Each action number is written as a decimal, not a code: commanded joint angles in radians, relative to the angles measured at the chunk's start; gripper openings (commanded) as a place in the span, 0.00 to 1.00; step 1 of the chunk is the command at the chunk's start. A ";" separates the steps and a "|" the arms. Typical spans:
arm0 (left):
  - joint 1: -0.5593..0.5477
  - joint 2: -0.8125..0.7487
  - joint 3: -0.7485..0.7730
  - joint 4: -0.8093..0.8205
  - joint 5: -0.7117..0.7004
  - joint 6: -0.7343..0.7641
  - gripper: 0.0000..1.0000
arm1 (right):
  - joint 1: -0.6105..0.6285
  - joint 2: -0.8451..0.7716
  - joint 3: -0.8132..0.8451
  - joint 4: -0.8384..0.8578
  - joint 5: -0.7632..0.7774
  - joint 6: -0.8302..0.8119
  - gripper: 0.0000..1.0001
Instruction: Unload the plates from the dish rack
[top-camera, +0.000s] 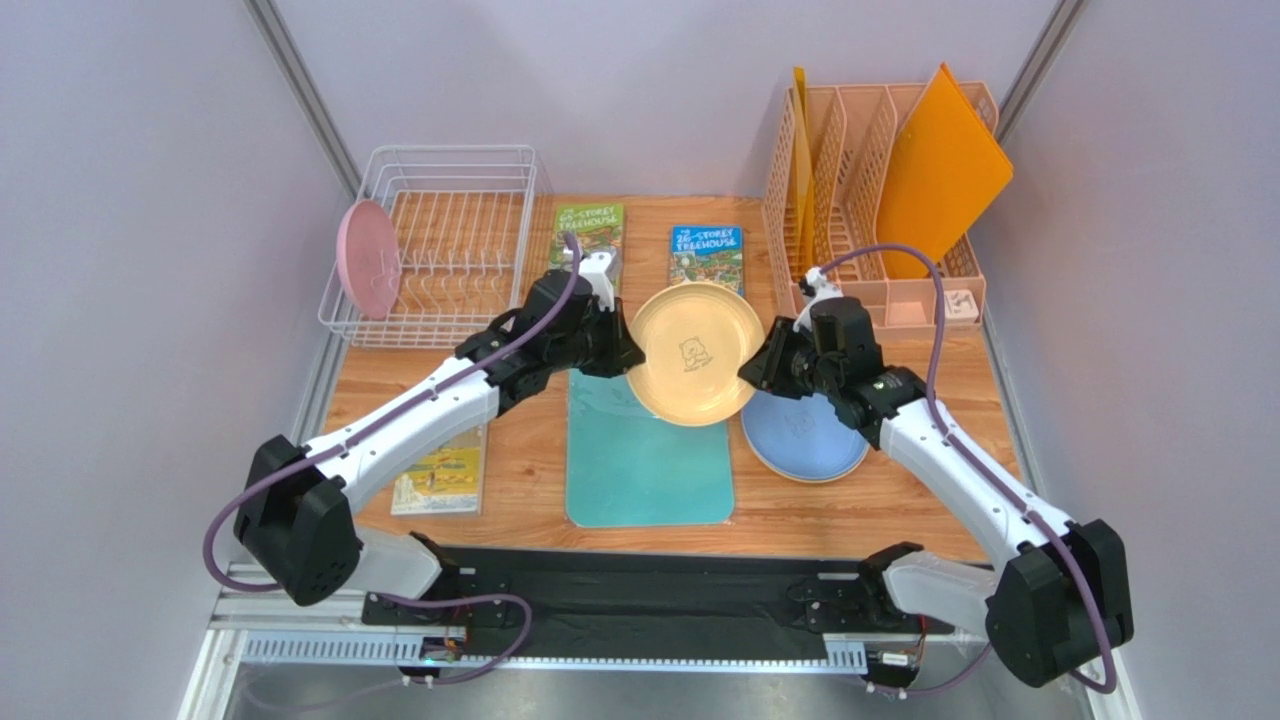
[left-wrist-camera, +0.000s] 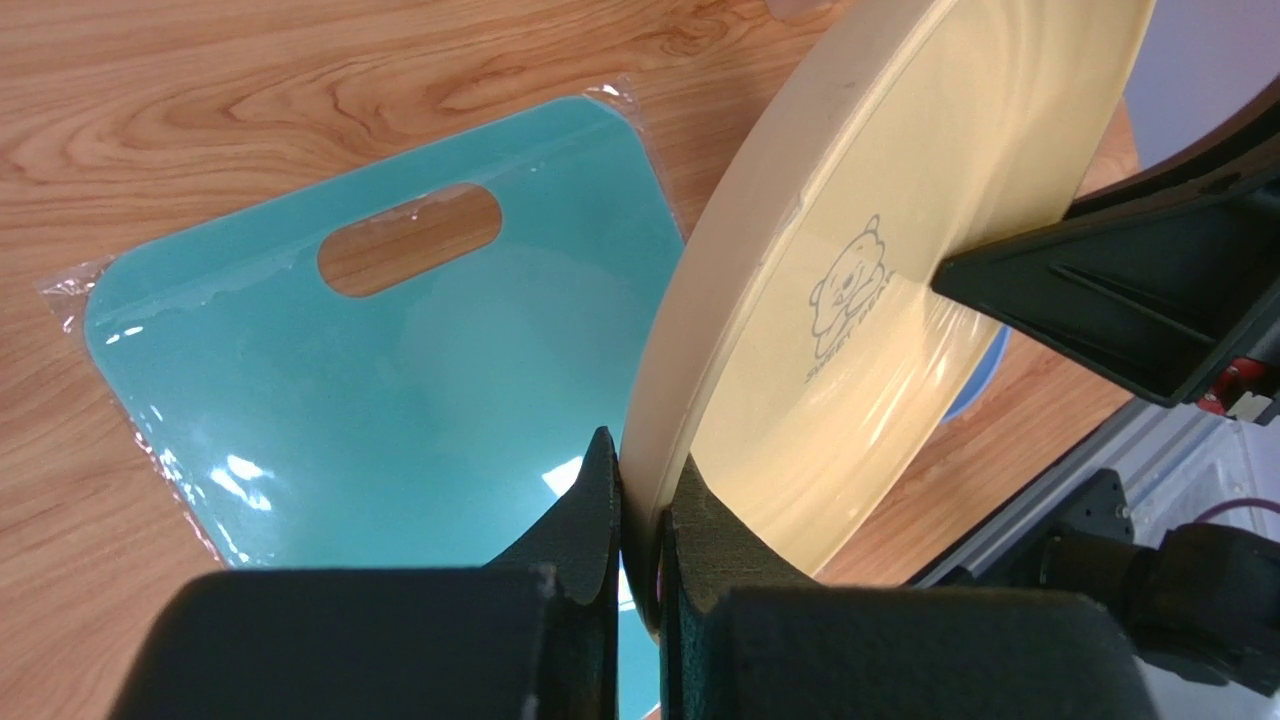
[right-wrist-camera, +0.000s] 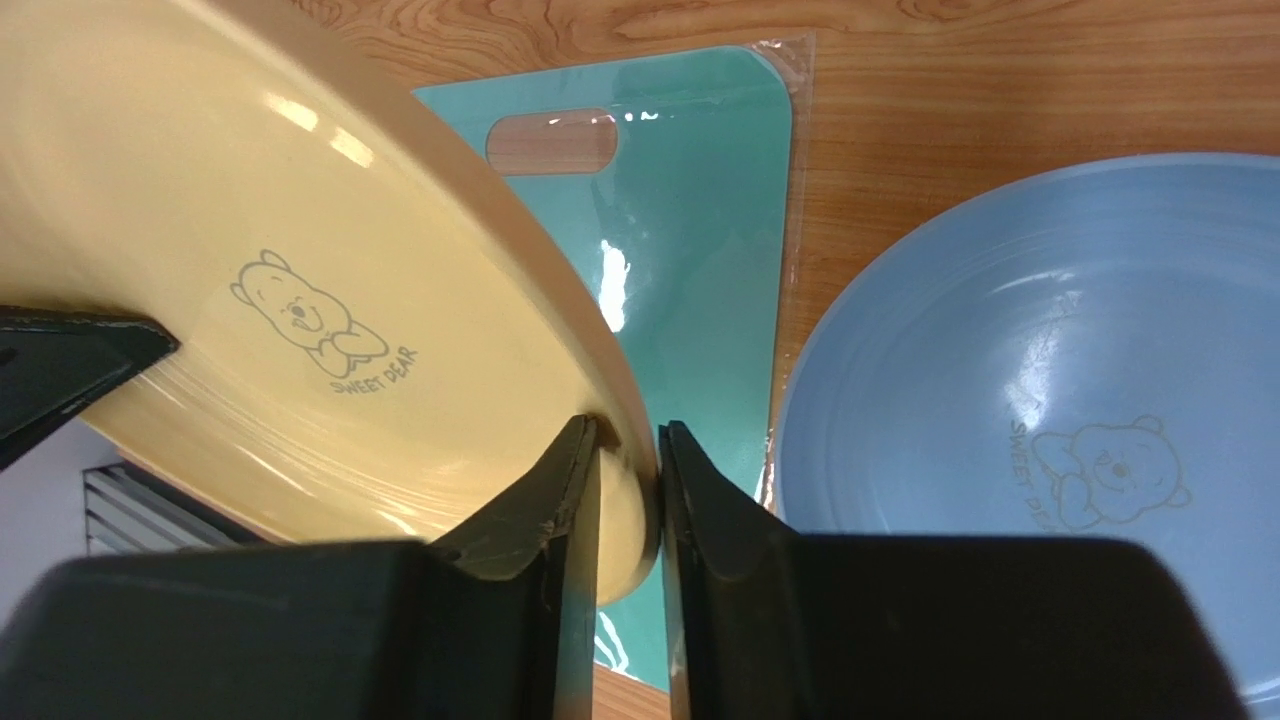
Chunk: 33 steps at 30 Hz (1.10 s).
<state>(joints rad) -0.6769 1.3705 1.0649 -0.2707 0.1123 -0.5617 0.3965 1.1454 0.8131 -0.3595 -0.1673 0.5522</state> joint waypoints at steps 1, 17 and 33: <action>-0.024 0.012 0.036 0.036 0.066 0.009 0.00 | 0.002 0.010 0.026 0.067 -0.014 -0.024 0.11; -0.026 -0.076 0.050 -0.120 -0.399 0.175 0.71 | -0.094 -0.160 0.012 -0.291 0.350 0.023 0.00; -0.026 -0.301 0.013 -0.079 -0.755 0.310 0.83 | -0.306 -0.277 -0.109 -0.447 0.244 0.095 0.03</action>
<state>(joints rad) -0.6994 1.1015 1.0706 -0.3759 -0.5671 -0.3000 0.0948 0.9016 0.7071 -0.8177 0.1116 0.6140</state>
